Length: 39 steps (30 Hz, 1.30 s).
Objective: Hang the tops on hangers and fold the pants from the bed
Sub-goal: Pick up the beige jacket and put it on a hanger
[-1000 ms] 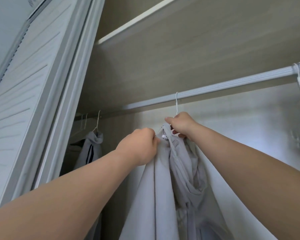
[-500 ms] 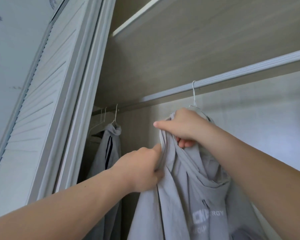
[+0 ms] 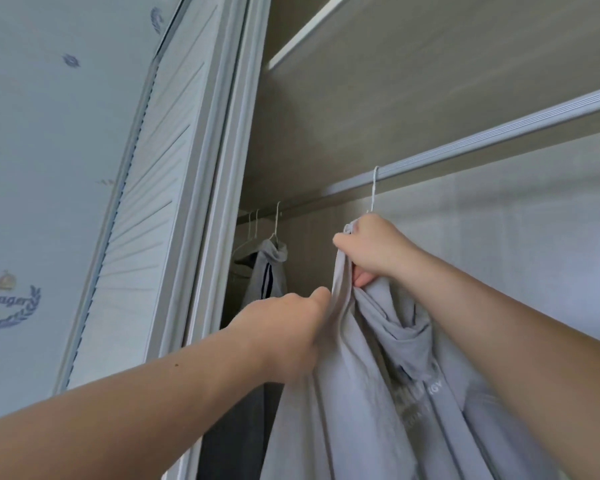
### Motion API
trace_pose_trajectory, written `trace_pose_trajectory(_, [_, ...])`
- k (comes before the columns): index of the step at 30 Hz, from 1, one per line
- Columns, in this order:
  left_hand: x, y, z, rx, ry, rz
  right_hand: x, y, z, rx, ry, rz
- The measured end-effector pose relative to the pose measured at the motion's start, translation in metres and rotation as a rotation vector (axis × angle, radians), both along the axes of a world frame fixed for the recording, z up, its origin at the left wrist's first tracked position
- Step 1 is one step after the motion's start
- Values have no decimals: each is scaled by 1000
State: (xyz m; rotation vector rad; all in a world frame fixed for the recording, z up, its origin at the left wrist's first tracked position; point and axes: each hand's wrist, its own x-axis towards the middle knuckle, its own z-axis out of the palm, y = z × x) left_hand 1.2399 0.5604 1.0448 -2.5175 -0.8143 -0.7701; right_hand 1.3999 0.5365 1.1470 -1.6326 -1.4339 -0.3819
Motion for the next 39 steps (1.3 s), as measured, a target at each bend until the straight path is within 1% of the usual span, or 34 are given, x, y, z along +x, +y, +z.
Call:
trace_pose_trajectory(6, [-18, 15, -2, -51, -53, 154, -10, 44, -7, 92, 56, 86])
trace_pose_trajectory(9, [-17, 18, -7, 6, -22, 235, -15, 71, -11, 103, 37, 58])
trace_pose_trajectory(16, [1, 31, -12, 50, 53, 427, -17, 128, -12, -33, 72, 23])
trace_pose_trajectory(22, [4, 44, -20, 64, 114, 519, -15, 155, -21, -113, 99, -13])
trace_pose_trajectory(26, [4, 49, -23, 106, 152, 517, -1, 164, -28, -94, 139, 19])
trace_pose_trajectory(28, [1, 49, -24, 150, 188, 519, 4, 163, -33, -53, 131, 76])
trace_pose_trajectory(32, [-10, 40, -30, 288, 275, 514, 10, 145, -50, 30, 70, 233])
trace_pose_trajectory(34, [-22, 34, -36, 387, 299, 472, 9, 128, -62, 58, 46, 281])
trace_pose_trajectory(37, [-47, 23, -49, 501, 285, 364, -2, 95, -85, 113, -30, 330])
trace_pose_trajectory(39, [-69, 11, -60, 521, 255, 330, -18, 66, -104, 138, -114, 375])
